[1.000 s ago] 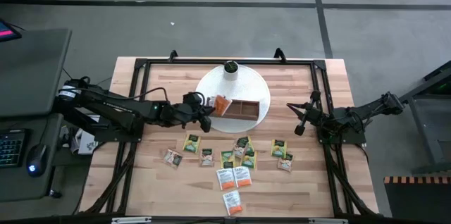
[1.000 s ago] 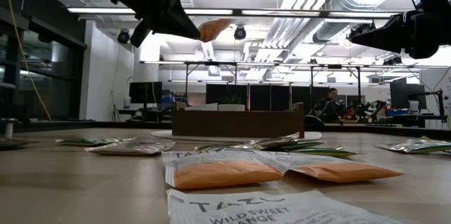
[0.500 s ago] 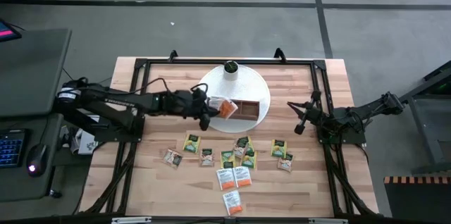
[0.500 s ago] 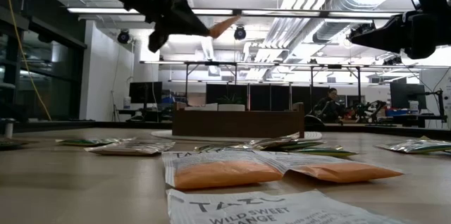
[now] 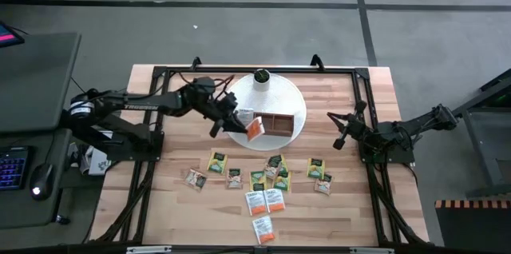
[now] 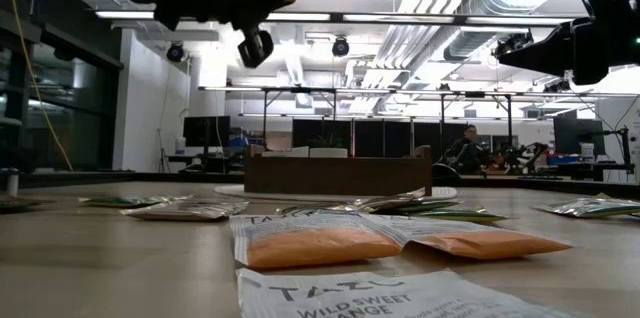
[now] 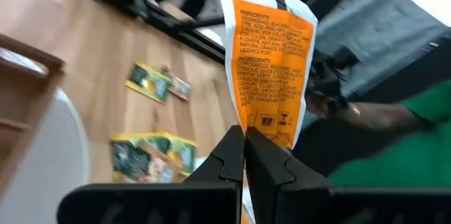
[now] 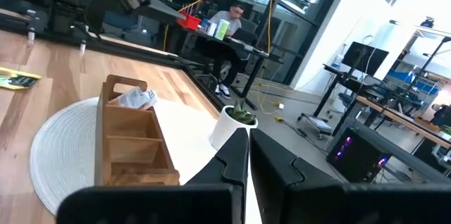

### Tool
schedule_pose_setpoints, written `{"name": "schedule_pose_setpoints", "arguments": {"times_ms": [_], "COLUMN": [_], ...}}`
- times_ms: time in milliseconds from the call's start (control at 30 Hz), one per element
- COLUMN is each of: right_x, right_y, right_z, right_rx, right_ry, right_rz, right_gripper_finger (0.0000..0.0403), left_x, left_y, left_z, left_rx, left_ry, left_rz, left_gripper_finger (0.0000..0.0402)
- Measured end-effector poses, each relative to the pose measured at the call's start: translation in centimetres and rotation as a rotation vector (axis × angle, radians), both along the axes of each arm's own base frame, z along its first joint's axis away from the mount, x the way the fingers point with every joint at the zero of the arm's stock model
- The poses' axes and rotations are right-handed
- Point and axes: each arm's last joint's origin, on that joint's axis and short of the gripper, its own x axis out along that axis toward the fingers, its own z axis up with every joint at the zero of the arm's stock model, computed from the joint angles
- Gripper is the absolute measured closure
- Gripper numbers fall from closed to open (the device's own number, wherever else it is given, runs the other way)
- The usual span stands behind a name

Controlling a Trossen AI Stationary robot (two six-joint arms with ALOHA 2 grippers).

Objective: Pick & Place Tea
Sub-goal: Put the white tea bag into the left section of the wooden organizer

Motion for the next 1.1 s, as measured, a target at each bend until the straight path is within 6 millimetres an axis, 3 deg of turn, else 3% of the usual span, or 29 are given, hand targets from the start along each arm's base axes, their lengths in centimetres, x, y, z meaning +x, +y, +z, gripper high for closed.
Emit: {"name": "schedule_pose_setpoints", "arguments": {"times_ms": [200, 533, 667, 800, 1000, 1100], "right_x": [0.1, 0.1, -0.2, -0.6, 0.3, 1.9], "right_y": [0.1, 0.3, 0.2, 0.0, 0.5, 1.1], "right_z": [0.0, 1.0, 2.5, 4.5, 8.7, 10.9], "right_rx": [0.014, 0.166, 0.299, 0.325, 0.272, 0.242], "right_ry": [-0.010, -0.185, -0.398, -0.456, -0.318, -0.198], "right_rz": [0.043, 0.123, 0.183, 0.160, 0.210, 0.213], "right_gripper_finger": [0.0391, 0.0391, 0.0391, 0.0391, 0.0391, 0.0391], "left_x": [1.8, 4.2, 4.3, 4.6, 4.6, 4.6], "left_y": [0.3, 0.7, 0.8, 0.9, 0.4, 0.5], "left_z": [-1.9, -2.3, -2.9, -3.6, -3.5, -3.4], "left_rx": [-0.074, -0.222, -0.268, -0.285, -0.279, -0.277], "left_ry": [-0.018, -0.278, -0.341, -0.326, -0.330, -0.333], "left_rz": [-0.155, -0.359, -0.353, -0.331, -0.350, -0.349], "left_gripper_finger": [0.0401, 0.0401, 0.0401, 0.0401, 0.0401, 0.0401]}}
